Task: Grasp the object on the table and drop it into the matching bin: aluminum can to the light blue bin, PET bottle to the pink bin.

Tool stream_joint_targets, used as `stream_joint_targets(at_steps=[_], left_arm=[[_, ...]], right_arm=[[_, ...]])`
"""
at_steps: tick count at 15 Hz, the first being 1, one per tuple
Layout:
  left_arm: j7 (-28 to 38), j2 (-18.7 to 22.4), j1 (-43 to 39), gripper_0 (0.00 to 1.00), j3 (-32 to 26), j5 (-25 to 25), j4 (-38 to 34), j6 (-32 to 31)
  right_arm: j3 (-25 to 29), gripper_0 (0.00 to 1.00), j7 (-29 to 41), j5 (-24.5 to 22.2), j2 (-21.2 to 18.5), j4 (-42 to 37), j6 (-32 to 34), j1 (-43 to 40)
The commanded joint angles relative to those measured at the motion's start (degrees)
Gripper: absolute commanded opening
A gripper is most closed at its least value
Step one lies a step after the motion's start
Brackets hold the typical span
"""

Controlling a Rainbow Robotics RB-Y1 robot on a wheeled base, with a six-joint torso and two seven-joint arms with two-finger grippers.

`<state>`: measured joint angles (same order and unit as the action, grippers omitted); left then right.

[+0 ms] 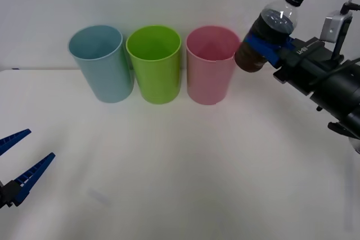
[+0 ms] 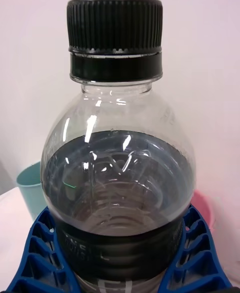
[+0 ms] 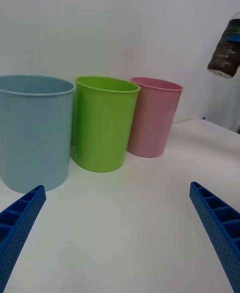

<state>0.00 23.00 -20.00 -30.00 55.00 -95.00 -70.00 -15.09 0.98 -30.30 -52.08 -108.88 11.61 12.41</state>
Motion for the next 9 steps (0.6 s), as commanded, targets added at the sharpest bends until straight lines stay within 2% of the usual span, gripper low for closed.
stream_joint_targets(at_steps=[1, 9], left_arm=[[0.0, 0.0, 0.0, 1.0, 0.0, 0.0, 0.0, 0.0], [0.0, 0.0, 0.0, 1.0, 0.0, 0.0, 0.0, 0.0]], right_arm=[[-0.82, 0.0, 0.16, 0.33, 0.92, 5.43, 0.08, 4.99], [-7.23, 0.0, -0.63, -1.7, 11.03, 23.45, 0.17, 21.61]])
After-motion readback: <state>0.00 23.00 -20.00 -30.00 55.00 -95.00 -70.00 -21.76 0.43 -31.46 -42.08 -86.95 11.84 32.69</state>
